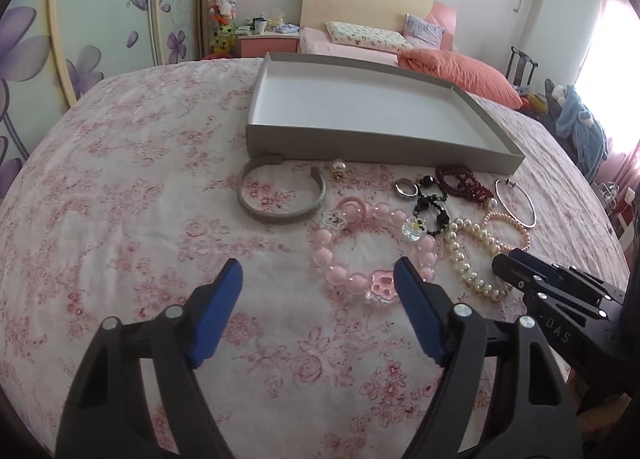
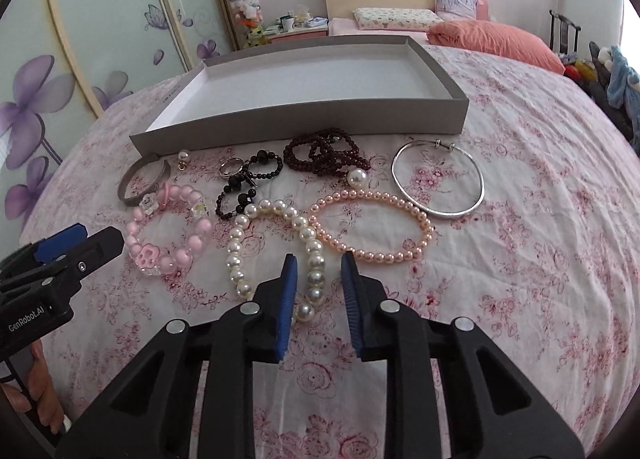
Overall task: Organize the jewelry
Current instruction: 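Grasp the pink crystal bracelet with the left tool while the right tool grasps the white pearl bracelet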
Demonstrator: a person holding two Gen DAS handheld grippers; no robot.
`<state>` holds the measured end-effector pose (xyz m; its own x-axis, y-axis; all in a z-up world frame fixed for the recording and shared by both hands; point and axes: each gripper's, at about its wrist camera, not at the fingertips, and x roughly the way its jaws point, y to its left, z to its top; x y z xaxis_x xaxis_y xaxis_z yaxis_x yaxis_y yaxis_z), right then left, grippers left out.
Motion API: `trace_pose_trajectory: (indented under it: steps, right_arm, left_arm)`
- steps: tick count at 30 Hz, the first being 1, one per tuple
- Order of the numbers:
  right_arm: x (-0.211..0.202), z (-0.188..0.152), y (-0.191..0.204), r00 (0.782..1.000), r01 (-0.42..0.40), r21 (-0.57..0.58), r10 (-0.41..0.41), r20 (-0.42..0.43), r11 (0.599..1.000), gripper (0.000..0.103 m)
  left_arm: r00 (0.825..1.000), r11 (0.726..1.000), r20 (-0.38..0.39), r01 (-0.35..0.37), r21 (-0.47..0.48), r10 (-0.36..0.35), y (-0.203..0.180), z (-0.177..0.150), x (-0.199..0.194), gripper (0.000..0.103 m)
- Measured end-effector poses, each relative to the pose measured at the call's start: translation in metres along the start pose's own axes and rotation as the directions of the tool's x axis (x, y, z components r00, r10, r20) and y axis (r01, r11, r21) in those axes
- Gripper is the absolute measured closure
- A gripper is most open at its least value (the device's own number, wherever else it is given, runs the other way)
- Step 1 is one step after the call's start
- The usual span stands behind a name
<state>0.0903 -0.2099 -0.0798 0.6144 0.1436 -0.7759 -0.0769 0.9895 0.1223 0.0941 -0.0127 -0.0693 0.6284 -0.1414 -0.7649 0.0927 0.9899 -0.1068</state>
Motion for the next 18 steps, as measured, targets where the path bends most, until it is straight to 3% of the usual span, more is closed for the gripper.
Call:
trace_pose_trajectory:
  steps: [4,12,15,16,18]
  right_arm:
    - [0.000,-0.001,0.004,0.999,0.040,-0.058,-0.040,0.004,0.998,0.087]
    - [0.000,-0.002,0.001,0.999,0.043,-0.077,-0.043,0.005,0.996,0.087]
    - [-0.001,-0.003,0.001,0.999,0.043,-0.078,-0.042,0.005,0.996,0.087]
    - [-0.001,-0.003,0.002,0.999,0.042,-0.078,-0.042,0.006,0.996,0.087]
    - [-0.001,-0.003,0.002,0.999,0.036,-0.080,-0.035,0.008,0.996,0.092]
  left_arm:
    - [1.000,1.000,-0.025,-0.007,0.014,0.007,-0.005,0.006,0.010,0.039]
    - [0.998,1.000,-0.069,-0.008,0.021,0.010,-0.013,0.011,0.026,0.058]
    - [0.997,1.000,-0.071,-0.002,0.015,0.003,-0.014,0.013,0.027,0.069]
    - [0.997,1.000,-0.079,-0.014,0.015,0.015,-0.015,0.013,0.028,0.084]
    - [0.996,1.000,-0.085,-0.009,0.009,0.010,-0.014,0.012,0.031,0.087]
